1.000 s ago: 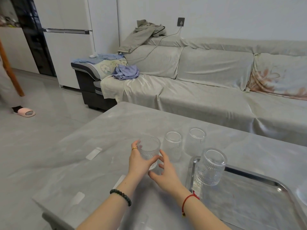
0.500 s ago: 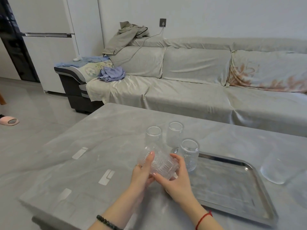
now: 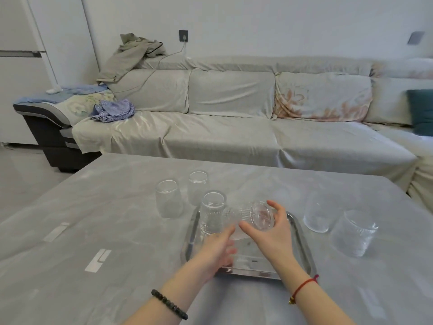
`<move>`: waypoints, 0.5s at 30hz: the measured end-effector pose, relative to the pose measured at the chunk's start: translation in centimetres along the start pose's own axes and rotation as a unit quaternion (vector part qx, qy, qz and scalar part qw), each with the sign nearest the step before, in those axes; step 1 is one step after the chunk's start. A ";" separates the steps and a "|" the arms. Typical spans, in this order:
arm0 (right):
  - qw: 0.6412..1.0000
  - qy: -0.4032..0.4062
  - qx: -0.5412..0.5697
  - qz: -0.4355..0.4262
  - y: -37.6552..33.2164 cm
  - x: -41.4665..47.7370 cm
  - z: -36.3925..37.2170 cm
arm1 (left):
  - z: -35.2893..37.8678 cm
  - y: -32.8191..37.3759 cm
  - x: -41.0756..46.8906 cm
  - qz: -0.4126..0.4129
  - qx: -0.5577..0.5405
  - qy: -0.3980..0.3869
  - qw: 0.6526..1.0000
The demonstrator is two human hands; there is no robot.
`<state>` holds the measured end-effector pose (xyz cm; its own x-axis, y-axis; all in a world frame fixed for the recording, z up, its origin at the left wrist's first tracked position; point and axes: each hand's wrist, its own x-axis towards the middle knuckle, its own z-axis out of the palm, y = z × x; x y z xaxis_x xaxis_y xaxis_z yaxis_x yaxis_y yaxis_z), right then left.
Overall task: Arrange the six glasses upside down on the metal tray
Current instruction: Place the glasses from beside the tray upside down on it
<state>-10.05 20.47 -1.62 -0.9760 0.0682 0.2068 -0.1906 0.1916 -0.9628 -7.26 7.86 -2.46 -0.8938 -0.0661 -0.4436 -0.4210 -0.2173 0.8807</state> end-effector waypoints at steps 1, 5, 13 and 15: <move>1.000 0.002 -0.013 -0.001 0.2 0.4 -0.4 | 0.4 -0.1 0.4 0.022 0.043 0.017 0.999; 0.996 -0.018 -0.081 -0.011 1.5 1.9 -1.1 | 1.4 -0.8 1.7 0.138 0.223 0.028 0.965; 0.986 -0.057 -0.155 -0.012 3.8 4.6 0.2 | 1.7 -1.8 4.1 0.161 0.284 -0.015 0.945; 0.986 -0.059 -0.153 -0.007 4.0 5.0 0.5 | 1.5 -2.0 4.6 0.167 0.268 -0.014 0.949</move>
<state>-15.78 21.06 -4.56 -0.9823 -0.0482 0.1809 -0.1817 0.4788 -0.8589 -10.79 9.47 -5.97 -0.9917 -0.0173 -0.1272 -0.1255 0.3390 0.9324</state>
